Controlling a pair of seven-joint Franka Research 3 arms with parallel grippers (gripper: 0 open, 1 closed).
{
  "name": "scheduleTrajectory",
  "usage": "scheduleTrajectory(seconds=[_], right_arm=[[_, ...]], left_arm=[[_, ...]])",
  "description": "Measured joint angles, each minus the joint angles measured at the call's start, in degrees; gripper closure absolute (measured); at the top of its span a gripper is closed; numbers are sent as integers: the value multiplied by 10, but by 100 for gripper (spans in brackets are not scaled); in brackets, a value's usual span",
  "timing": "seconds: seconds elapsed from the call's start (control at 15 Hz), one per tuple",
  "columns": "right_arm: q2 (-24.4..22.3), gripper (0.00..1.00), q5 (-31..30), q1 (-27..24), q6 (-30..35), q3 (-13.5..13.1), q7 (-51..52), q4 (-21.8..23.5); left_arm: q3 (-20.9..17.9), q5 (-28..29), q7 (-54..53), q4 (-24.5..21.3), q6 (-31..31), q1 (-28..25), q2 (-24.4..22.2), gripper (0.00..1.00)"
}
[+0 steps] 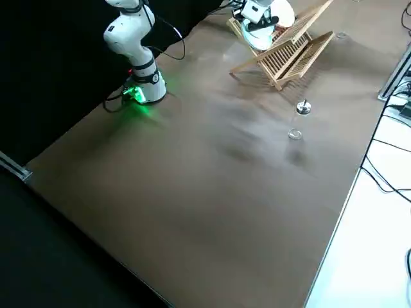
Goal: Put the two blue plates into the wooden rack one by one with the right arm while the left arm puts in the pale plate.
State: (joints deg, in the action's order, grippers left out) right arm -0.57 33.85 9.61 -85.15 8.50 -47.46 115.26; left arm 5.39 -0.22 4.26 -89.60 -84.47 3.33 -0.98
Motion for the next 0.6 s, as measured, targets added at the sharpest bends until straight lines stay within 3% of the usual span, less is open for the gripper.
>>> scheduleTrajectory(seconds=[0.33, 0.6], right_arm=[[39, 97, 2, 68, -57, 0, -86, 1], [55, 97, 4, 91, -63, 0, -114, 1]], left_arm=[[0, 0, 0, -2, 7, 0, 0, 0], [0, 0, 0, -6, 11, 0, 1, 0]])
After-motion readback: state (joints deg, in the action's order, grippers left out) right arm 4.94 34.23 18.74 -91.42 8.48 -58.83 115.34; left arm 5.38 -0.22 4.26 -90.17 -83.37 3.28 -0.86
